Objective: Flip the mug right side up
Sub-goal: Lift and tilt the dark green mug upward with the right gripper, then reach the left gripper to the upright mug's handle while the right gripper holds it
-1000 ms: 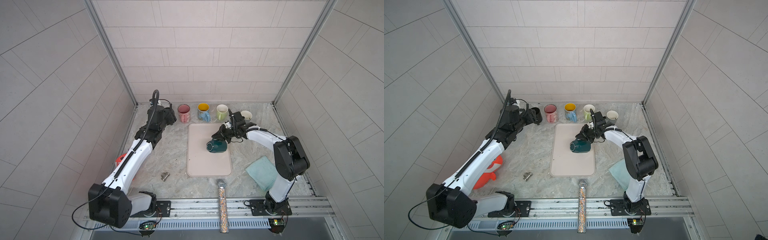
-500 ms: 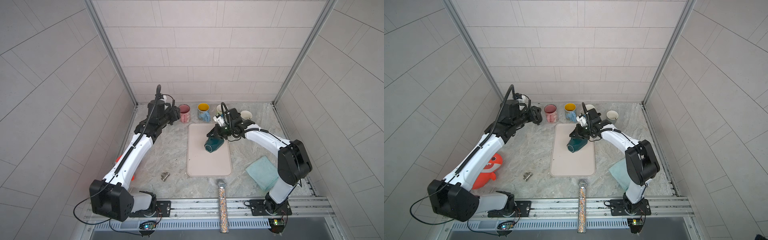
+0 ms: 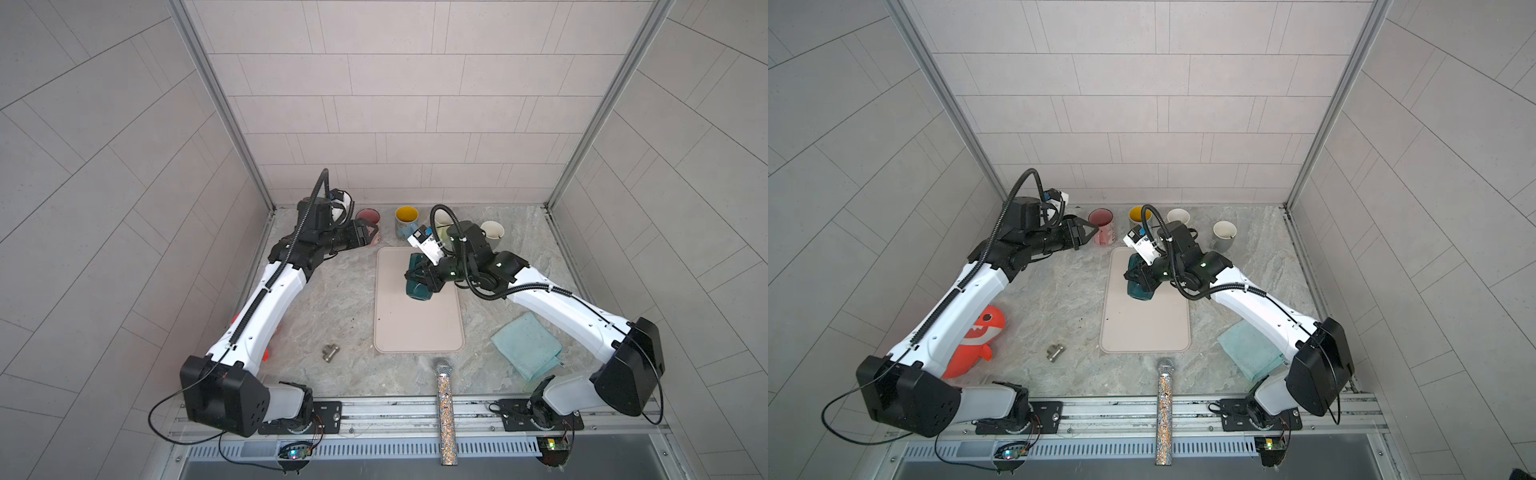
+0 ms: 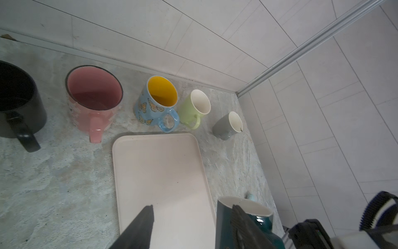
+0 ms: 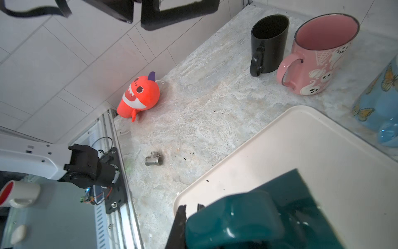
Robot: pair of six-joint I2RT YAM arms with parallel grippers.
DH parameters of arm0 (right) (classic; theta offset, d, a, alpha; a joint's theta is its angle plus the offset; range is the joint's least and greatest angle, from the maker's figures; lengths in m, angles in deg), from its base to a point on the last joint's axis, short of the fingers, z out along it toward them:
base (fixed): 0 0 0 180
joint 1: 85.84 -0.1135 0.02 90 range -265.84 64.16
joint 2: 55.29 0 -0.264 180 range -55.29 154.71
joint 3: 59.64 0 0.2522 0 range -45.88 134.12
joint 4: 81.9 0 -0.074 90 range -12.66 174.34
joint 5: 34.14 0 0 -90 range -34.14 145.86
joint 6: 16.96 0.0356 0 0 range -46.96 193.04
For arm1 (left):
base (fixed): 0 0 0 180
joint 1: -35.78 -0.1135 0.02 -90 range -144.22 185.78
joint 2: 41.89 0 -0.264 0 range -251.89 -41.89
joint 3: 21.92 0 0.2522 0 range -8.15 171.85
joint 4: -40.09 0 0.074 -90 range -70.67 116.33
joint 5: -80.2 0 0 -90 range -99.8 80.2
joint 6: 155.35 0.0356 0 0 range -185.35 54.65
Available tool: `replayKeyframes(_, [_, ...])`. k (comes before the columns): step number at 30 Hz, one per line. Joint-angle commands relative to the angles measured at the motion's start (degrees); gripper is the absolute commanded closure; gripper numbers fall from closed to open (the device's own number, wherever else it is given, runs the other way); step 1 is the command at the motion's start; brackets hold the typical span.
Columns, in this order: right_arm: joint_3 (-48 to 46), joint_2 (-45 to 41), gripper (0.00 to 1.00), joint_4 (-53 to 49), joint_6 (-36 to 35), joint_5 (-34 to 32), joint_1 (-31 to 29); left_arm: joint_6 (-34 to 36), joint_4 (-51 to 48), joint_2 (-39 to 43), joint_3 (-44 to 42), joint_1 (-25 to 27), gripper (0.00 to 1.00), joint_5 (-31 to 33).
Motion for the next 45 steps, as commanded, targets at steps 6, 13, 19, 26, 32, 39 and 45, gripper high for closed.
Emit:
replayKeyframes(6, [6.24,0.80,1.00,-4.65,-14.94,-6.59,-3.72,-0.83,-3.65,2.12,3.15,0.53,0.38,-11.46])
replayKeyframes(13, [8.94,3.23,1.00,-3.25,-15.02,-5.90,-4.03,0.82,-6.86,2.09,3.77,2.23,0.38,-11.30])
replayKeyframes(19, [9.33,4.16,1.00,-0.04,-13.02,-4.25,-4.03,0.15,-6.06,2.26,3.94,3.82,0.38,-11.71])
replayKeyframes(26, [10.09,4.78,1.00,3.35,-11.00,-2.70,-3.98,-0.75,-4.40,1.79,2.86,6.46,0.38,-13.78])
replayKeyframes(32, [11.23,5.34,1.00,3.50,-10.48,-2.69,-3.81,-1.02,-4.66,1.68,2.03,7.68,0.38,-13.67])
replayKeyframes(39, [12.48,6.32,1.00,3.06,-9.88,-1.84,-3.90,-0.40,-5.61,0.61,2.10,9.28,0.39,-12.15])
replayKeyframes(45, [12.66,6.45,1.00,2.99,-9.62,-1.35,-3.91,0.03,-6.74,-0.90,2.41,10.08,0.42,-10.97])
